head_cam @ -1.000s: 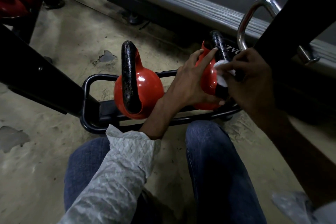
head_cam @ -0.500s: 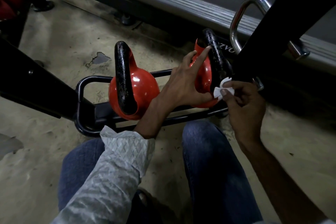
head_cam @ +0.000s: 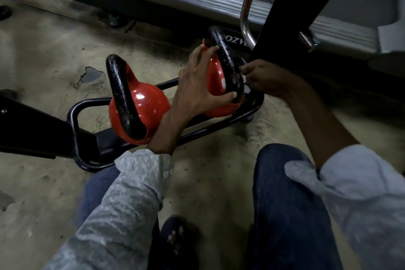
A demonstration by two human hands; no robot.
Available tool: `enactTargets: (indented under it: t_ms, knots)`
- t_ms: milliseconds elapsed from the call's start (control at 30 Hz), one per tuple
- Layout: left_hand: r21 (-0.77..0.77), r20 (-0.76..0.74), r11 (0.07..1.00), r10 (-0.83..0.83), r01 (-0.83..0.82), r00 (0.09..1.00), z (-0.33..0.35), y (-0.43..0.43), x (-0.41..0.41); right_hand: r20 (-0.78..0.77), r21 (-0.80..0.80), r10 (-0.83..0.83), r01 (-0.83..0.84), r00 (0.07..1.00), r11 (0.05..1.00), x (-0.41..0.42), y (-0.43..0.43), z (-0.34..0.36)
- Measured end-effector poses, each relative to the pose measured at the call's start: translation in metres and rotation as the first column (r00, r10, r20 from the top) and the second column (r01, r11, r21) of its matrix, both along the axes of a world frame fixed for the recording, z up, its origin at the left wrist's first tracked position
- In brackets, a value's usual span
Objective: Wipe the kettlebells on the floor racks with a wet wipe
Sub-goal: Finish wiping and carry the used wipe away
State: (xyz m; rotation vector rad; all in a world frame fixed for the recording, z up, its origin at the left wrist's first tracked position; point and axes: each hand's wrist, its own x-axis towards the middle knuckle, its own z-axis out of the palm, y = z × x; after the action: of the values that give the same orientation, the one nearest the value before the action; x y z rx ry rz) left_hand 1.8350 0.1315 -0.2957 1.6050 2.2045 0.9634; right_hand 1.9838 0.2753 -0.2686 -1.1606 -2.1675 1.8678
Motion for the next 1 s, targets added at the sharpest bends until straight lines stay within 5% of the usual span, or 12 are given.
enactTargets:
  t_ms: [100, 267, 500, 800, 1000]
  knots:
    - [-0.063, 0.022, 0.998, 0.015, -0.013, 1.0, 0.008, -0.005, 0.004, 0.088, 0.261, -0.079, 0.054, 0.993, 0.964, 0.013, -0.013, -0.002]
    - [-0.184, 0.032, 0.983, 0.015, -0.008, 0.999, 0.072, -0.003, 0.041, -0.162, 0.239, -0.453, 0.48, 0.877, 0.844, 0.059, -0.039, 0.049]
    - [-0.071, 0.112, 0.979, -0.183, 0.192, 0.977, 0.236, 0.028, 0.134, -0.214, 0.322, -0.762, 0.781, 0.611, 0.535, 0.171, -0.044, 0.217]
    - [0.01, 0.13, 0.82, -0.568, 0.572, 0.813, 0.501, 0.05, 0.245, -0.347, 0.46, -0.899, 0.884, 0.268, 0.086, 0.286, -0.085, 0.498]
    - [0.078, 0.123, 0.693, -0.72, 0.717, 0.683, 0.598, 0.045, 0.293, -0.461, 0.466, -0.88, 0.875, 0.115, -0.13, 0.344, -0.125, 0.612]
